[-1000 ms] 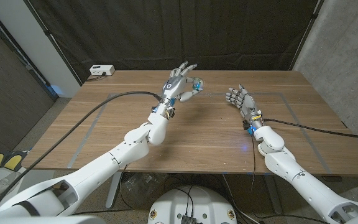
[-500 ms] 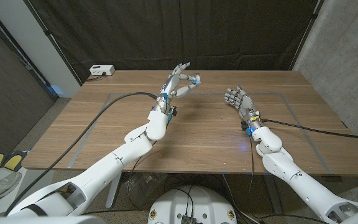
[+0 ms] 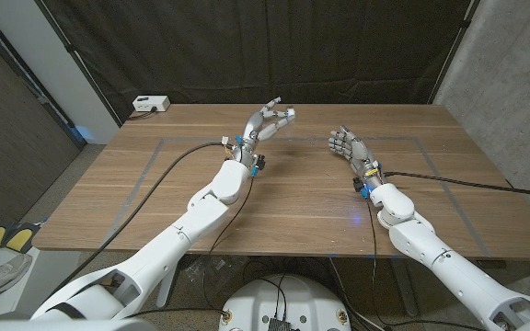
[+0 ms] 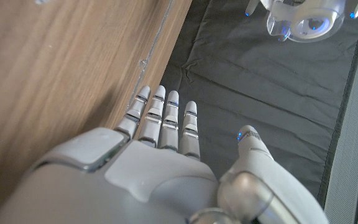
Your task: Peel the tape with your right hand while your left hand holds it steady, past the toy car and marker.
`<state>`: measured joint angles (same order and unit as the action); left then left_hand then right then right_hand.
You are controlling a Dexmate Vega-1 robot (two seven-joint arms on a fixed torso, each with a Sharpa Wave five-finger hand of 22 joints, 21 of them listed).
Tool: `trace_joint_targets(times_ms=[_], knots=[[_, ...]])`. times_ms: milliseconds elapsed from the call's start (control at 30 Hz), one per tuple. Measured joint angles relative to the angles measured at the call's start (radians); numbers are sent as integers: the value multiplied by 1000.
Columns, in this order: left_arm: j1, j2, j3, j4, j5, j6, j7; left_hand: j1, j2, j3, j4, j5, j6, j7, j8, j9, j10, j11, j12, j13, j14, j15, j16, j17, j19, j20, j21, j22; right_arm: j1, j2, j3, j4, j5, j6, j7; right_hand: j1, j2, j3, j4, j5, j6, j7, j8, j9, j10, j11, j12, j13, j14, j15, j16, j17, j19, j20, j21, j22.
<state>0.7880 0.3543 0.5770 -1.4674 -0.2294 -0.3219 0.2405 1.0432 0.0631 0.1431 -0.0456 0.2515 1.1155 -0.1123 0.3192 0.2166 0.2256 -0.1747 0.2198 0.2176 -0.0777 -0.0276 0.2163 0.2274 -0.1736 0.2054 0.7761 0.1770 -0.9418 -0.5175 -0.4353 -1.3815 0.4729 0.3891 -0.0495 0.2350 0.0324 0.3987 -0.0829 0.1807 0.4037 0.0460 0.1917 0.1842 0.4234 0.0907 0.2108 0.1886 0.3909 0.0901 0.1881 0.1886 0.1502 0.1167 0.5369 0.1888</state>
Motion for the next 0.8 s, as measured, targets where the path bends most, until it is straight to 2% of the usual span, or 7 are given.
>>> trace_joint_targets(times_ms=[233,367,567,733,800], knots=[[-8,-26,-14,25,-134,-2,-97,0,0,0,0,0,5,5,0,-2,9,-2,0,-4,3,3,0,-5,0,0,-4,0,-8,-21,-8,-39,-39,-17,-25,3,-7,-4,-4,0,-11,-11,0,0,-20,-3,-4,5,-23,-2,-7,0,-19,5,-11,0],[-10,-40,-23,30,-243,25,-163,0,0,0,0,-1,10,10,0,-2,19,-2,7,-4,3,2,0,-5,0,0,-7,0,-13,-28,-10,-54,-62,-18,-40,3,-7,-8,-8,0,-11,-11,0,0,-25,-7,-4,5,-26,-6,-7,0,-21,3,-12,0],[-10,-58,-35,31,-354,71,-216,0,0,3,-3,-2,10,10,7,5,37,-2,8,-4,14,-8,8,-9,0,0,-11,3,-23,-46,-13,-90,-104,-30,-67,13,-8,0,-17,0,-16,-16,0,0,-28,-11,-4,5,-37,-6,-7,0,-25,7,-16,0],[-4,-71,-46,26,-413,102,-239,0,0,3,-3,-2,12,12,7,10,47,-7,13,-9,21,-4,8,-9,0,0,-11,3,-29,-58,-15,-114,-137,-50,-89,34,-10,3,-33,0,-21,-10,0,0,-35,-18,-4,5,-37,-6,-7,0,-26,8,-16,0],[-2,-75,-50,22,-447,121,-251,0,0,3,-3,-2,16,16,7,12,52,-6,14,-9,28,-8,14,-9,0,0,-11,3,-32,-66,-17,-130,-150,-64,-98,47,-15,5,-41,0,-8,3,0,0,-33,-19,-3,5,-36,-6,-3,0,-26,8,-23,0]])
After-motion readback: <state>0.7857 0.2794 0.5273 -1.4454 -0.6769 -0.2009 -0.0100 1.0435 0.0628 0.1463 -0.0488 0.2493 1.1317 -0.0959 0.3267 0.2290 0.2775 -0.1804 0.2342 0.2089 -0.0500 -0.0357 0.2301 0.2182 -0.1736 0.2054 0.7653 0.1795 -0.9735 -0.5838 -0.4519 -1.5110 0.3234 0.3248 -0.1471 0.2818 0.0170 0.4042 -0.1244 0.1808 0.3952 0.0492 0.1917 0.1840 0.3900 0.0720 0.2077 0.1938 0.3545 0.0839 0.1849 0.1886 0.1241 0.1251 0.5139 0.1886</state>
